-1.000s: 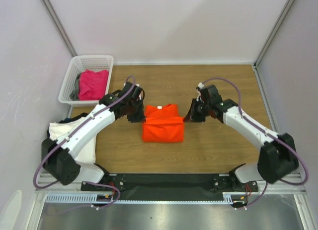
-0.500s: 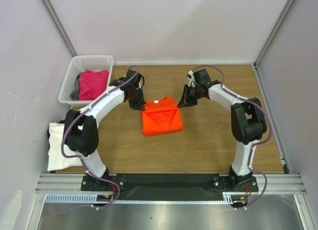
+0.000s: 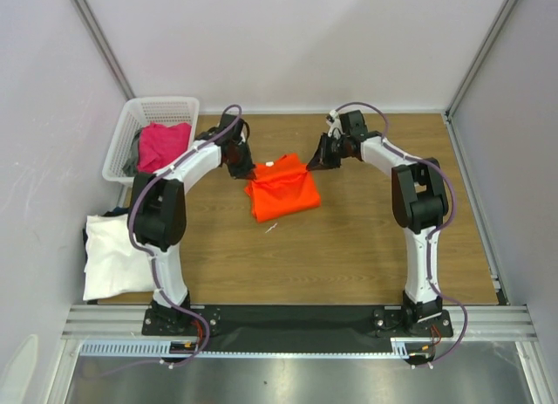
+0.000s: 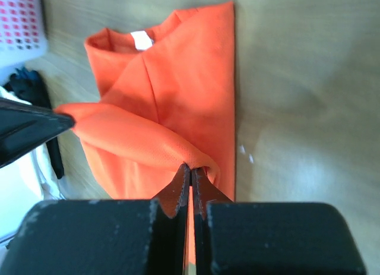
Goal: Fold and stack the t-shirts
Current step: Fold the tshirt
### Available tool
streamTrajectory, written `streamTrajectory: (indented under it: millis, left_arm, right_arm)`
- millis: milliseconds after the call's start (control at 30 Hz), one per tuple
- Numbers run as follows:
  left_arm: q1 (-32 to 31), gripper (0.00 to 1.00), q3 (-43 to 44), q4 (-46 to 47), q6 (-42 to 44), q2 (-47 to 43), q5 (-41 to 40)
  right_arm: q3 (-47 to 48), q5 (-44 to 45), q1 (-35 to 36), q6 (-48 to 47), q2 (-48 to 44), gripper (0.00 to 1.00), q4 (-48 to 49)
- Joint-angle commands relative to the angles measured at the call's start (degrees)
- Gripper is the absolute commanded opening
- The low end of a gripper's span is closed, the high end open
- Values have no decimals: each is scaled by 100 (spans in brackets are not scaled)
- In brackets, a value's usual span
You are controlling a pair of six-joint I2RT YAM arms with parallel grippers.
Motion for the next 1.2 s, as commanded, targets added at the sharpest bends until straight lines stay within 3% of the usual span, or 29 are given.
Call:
streamTrajectory:
  millis: [0, 233, 467, 933, 1167]
  left_arm:
    - [219, 0, 243, 497, 34, -34, 289]
    - [229, 0, -11, 656, 403, -377, 457]
    - [194, 0, -1117, 1025, 403, -1422, 739]
    - [-773, 0, -2902, -125, 219, -3961, 325]
    - [-1361, 0, -4000, -652, -307, -5386, 404]
  right_arm:
    - [420, -444, -60, 105, 120, 0, 619]
    - [79, -454, -78, -193, -284, 0, 532]
    - [-1150, -454, -51, -79, -1154, 0, 822]
    - [-3988, 240, 555, 192, -4210, 0, 287]
    - [-5062, 828, 1362, 807, -5739, 0, -38]
